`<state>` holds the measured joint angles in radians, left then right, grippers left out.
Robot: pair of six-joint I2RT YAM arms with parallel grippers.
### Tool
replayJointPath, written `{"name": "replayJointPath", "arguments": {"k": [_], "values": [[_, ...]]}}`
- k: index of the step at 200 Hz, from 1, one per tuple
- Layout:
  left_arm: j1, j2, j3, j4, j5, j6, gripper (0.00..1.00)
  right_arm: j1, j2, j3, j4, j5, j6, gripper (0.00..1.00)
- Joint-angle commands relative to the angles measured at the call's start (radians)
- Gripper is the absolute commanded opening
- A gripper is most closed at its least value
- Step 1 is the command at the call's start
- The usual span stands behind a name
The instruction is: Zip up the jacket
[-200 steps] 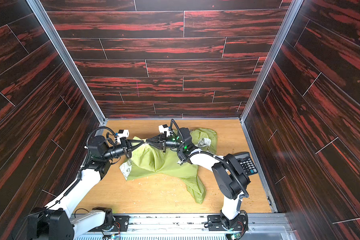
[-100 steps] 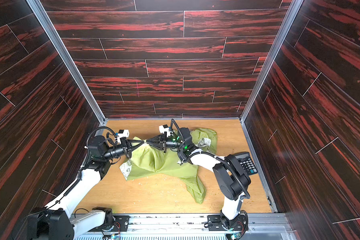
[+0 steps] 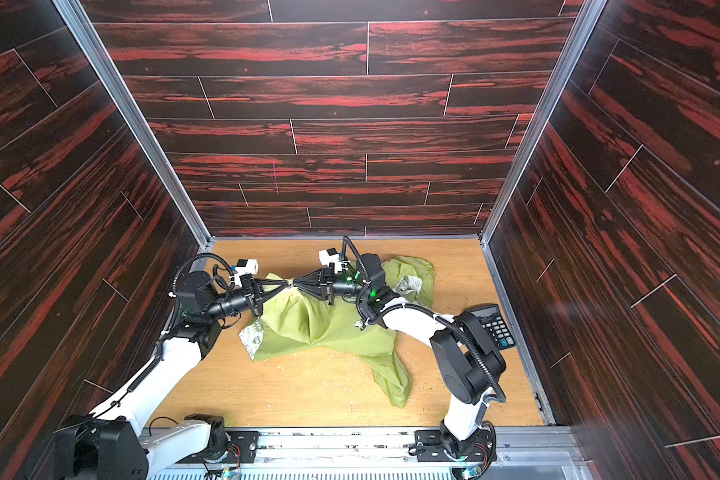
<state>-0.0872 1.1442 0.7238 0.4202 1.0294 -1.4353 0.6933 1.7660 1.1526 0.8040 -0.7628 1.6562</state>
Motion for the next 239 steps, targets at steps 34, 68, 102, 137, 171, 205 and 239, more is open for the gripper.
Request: {"name": "replayJointPath", "arguments": {"k": [34,68,102,137,171,205,239], "values": [[-0.002,-0.020,0.020,0.039,0.001,-0.011,0.00,-0.002,-0.049,-0.003,0.016,-0.017,-0.006,0.20],[-0.002,-0.021,0.022,0.039,0.001,-0.012,0.00,-0.003,-0.053,-0.007,0.016,-0.018,-0.009,0.20],[-0.002,-0.020,0.019,0.039,0.000,-0.012,0.00,-0.002,-0.051,-0.005,-0.016,-0.020,-0.011,0.15],[-0.001,-0.015,0.026,0.040,-0.002,-0.012,0.00,-0.003,-0.058,-0.014,-0.016,-0.018,-0.011,0.12],[-0.003,-0.009,0.026,0.041,0.000,-0.013,0.00,-0.006,-0.060,-0.013,-0.016,-0.020,-0.009,0.07],[-0.001,-0.005,0.030,0.040,0.003,-0.014,0.00,-0.013,-0.065,-0.012,-0.020,-0.024,-0.008,0.00],[-0.001,-0.018,0.043,-0.029,0.008,0.021,0.25,-0.040,-0.083,-0.011,-0.088,-0.024,-0.053,0.00]]}}
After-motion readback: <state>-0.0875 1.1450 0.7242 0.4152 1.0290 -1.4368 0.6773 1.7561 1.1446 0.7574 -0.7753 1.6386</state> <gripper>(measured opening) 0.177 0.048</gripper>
